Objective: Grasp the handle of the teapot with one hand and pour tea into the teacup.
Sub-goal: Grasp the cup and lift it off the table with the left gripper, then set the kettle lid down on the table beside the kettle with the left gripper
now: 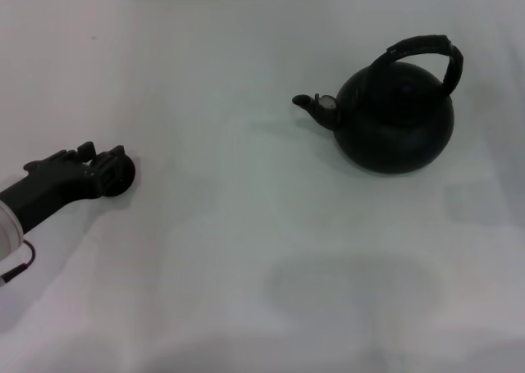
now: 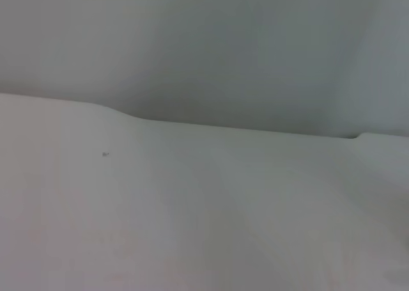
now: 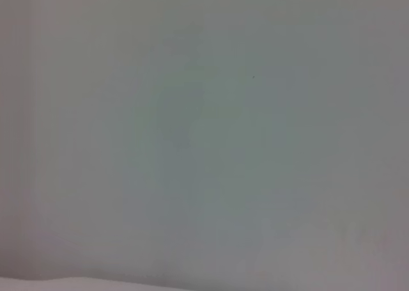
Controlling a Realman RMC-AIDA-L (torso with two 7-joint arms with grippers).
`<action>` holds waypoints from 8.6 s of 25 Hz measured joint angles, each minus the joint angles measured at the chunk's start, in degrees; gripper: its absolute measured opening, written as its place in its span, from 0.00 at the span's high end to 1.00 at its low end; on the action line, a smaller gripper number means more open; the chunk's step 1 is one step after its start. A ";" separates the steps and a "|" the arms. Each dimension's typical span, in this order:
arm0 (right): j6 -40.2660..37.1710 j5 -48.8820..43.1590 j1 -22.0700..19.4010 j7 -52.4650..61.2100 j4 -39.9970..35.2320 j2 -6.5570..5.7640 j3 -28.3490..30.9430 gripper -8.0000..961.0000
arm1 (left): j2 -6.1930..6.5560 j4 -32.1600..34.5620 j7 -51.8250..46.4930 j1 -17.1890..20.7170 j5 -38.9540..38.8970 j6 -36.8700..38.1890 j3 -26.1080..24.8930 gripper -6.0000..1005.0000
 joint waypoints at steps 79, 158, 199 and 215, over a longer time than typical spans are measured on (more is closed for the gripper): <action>-0.11 -0.01 -0.02 -0.10 -0.39 0.00 -0.03 0.12 | -0.18 -0.98 -4.62 -0.16 6.00 2.16 -2.04 0.12; -0.96 -0.17 0.44 -0.87 0.70 -0.35 -0.13 0.12 | 0.07 -10.49 -7.26 -24.97 25.27 -29.12 -24.55 0.29; 4.41 -0.62 -1.27 -0.89 2.07 -0.09 -2.23 0.12 | -0.55 -37.05 -14.74 -50.96 31.17 -22.89 -15.65 0.29; 4.31 -0.62 -1.25 -0.89 2.33 -0.17 -2.84 0.12 | -0.75 -37.23 -15.16 -51.92 28.05 -21.47 -12.78 0.29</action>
